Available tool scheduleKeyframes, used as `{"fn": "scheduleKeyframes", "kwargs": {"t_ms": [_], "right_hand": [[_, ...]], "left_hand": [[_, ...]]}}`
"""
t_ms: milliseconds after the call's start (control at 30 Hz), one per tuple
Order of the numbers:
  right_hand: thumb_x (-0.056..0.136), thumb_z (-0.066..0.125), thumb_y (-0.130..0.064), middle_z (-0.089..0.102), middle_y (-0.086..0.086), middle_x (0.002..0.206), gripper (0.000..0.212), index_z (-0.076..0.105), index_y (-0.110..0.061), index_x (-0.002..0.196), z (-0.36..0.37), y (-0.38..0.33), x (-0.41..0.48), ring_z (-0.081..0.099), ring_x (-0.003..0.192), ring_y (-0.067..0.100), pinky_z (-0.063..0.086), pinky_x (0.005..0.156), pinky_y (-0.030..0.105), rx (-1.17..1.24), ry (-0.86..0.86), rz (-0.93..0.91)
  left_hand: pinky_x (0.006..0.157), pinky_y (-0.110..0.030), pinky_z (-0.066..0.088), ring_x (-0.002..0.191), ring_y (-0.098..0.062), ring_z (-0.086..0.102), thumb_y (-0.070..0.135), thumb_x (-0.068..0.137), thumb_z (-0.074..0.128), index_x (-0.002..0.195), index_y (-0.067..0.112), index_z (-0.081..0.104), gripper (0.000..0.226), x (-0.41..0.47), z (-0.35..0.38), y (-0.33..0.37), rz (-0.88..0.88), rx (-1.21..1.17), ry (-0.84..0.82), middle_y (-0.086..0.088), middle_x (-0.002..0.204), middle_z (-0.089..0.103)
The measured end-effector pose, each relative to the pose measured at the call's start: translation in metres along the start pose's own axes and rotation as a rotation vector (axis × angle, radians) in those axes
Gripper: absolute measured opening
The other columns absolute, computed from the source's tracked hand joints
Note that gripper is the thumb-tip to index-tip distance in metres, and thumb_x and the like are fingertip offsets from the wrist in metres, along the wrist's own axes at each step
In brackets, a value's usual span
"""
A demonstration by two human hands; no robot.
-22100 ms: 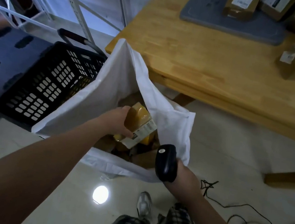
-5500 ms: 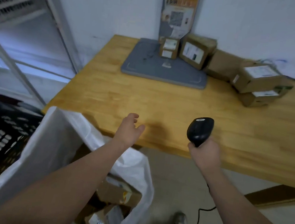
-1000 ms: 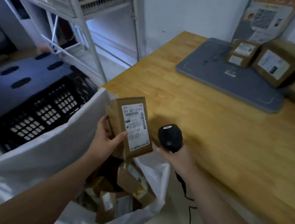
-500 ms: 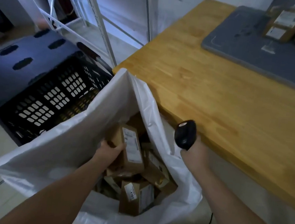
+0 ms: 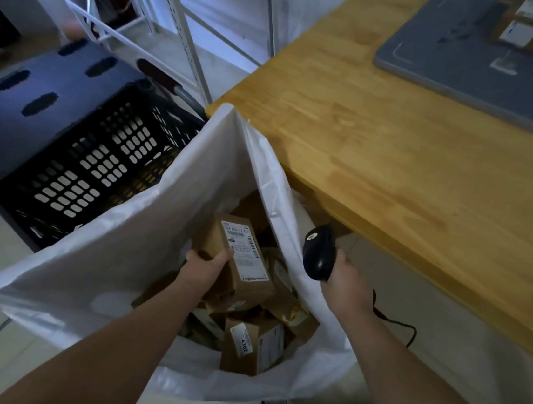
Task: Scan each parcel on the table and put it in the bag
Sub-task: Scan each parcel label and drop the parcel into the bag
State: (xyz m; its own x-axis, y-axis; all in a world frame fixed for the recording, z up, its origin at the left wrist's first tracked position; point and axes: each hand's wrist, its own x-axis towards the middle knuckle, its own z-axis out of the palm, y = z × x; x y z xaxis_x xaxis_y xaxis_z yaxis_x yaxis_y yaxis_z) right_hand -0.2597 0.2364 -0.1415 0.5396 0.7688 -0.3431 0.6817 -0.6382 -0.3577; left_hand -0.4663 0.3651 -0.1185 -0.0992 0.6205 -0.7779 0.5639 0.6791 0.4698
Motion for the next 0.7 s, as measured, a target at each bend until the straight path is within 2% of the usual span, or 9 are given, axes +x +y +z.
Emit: {"fn": "scheduleKeyframes", "kwargs": {"t_ms": [67,133,200,267,300,367,500,600,700], "right_hand": [[0.092,0.053,-0.009,0.065,0.011,0.097,0.031,0.046,-0.009,0.122,-0.006,0.002,-0.001,0.062,0.081,0.029,0.047,0.065,0.032,0.151,0.072,0.025],[0.086,0.062,-0.007,0.064,0.009,0.087,0.035,0.053,-0.008,0.12,-0.023,0.008,-0.004,0.063,0.081,0.032,0.046,0.067,0.032,0.428,0.242,0.088],[0.08,0.067,-0.008,0.058,0.001,0.075,0.014,0.059,-0.013,0.091,-0.05,0.015,-0.007,0.059,0.072,0.027,0.041,0.068,0.029,0.714,0.521,0.18],[0.078,0.065,-0.003,0.049,-0.008,0.065,0.027,0.047,-0.022,0.071,-0.069,0.016,-0.012,0.05,0.06,0.011,0.038,0.064,0.024,0.775,0.625,0.151],[0.079,0.064,0.002,0.047,-0.011,0.065,0.03,0.046,-0.021,0.073,-0.074,0.014,-0.014,0.047,0.06,0.004,0.037,0.06,0.022,0.747,0.607,0.105],[0.08,0.063,0.006,0.047,-0.013,0.068,0.025,0.051,-0.015,0.088,-0.078,0.009,-0.016,0.047,0.063,0.001,0.036,0.058,0.022,0.709,0.581,0.062],[0.081,0.063,0.002,0.05,-0.013,0.073,0.039,0.054,-0.003,0.118,-0.081,0.013,-0.007,0.05,0.066,0.009,0.04,0.062,0.025,0.727,0.57,0.115],[0.081,0.065,0.002,0.052,-0.013,0.073,0.042,0.054,-0.005,0.121,-0.078,0.016,-0.008,0.052,0.067,0.006,0.04,0.06,0.022,0.716,0.572,0.096],[0.081,0.064,0.002,0.053,-0.011,0.071,0.038,0.054,-0.007,0.117,-0.068,0.022,-0.006,0.053,0.066,0.007,0.041,0.059,0.024,0.727,0.557,0.115]], "left_hand": [[0.089,-0.049,0.045,0.121,-0.038,0.049,0.046,0.085,0.067,0.152,0.021,0.011,0.091,0.0,-0.001,-0.001,-0.007,-0.004,-0.009,-0.016,0.142,0.041],[0.091,-0.051,0.045,0.121,-0.039,0.049,0.045,0.084,0.068,0.151,0.022,0.011,0.09,0.0,-0.001,-0.001,-0.012,-0.024,-0.02,-0.016,0.142,0.04],[0.098,-0.052,0.045,0.124,-0.038,0.047,0.047,0.084,0.068,0.151,0.022,0.011,0.092,-0.001,0.001,0.0,-0.007,-0.016,-0.012,-0.016,0.144,0.038],[0.103,-0.054,0.041,0.126,-0.038,0.044,0.048,0.083,0.069,0.151,0.021,0.011,0.093,-0.004,0.005,0.004,0.005,-0.032,-0.007,-0.015,0.145,0.037],[0.104,-0.054,0.041,0.127,-0.038,0.043,0.049,0.083,0.069,0.151,0.021,0.012,0.093,-0.004,0.009,0.007,0.005,-0.061,-0.018,-0.015,0.146,0.036],[0.102,-0.055,0.042,0.128,-0.038,0.043,0.05,0.083,0.068,0.151,0.023,0.013,0.091,-0.007,0.017,0.017,-0.001,-0.112,-0.047,-0.015,0.145,0.036],[0.093,-0.053,0.048,0.125,-0.038,0.044,0.054,0.082,0.067,0.15,0.02,0.012,0.093,0.004,0.034,0.037,0.021,-0.211,-0.042,-0.013,0.144,0.037],[0.093,-0.053,0.049,0.126,-0.037,0.044,0.054,0.081,0.069,0.151,0.018,0.01,0.098,0.017,0.052,0.042,0.008,-0.269,-0.046,-0.012,0.142,0.036],[0.097,-0.054,0.046,0.129,-0.039,0.041,0.058,0.087,0.058,0.153,0.024,0.008,0.089,0.029,0.076,0.036,0.017,-0.085,-0.081,-0.015,0.147,0.034]]}}
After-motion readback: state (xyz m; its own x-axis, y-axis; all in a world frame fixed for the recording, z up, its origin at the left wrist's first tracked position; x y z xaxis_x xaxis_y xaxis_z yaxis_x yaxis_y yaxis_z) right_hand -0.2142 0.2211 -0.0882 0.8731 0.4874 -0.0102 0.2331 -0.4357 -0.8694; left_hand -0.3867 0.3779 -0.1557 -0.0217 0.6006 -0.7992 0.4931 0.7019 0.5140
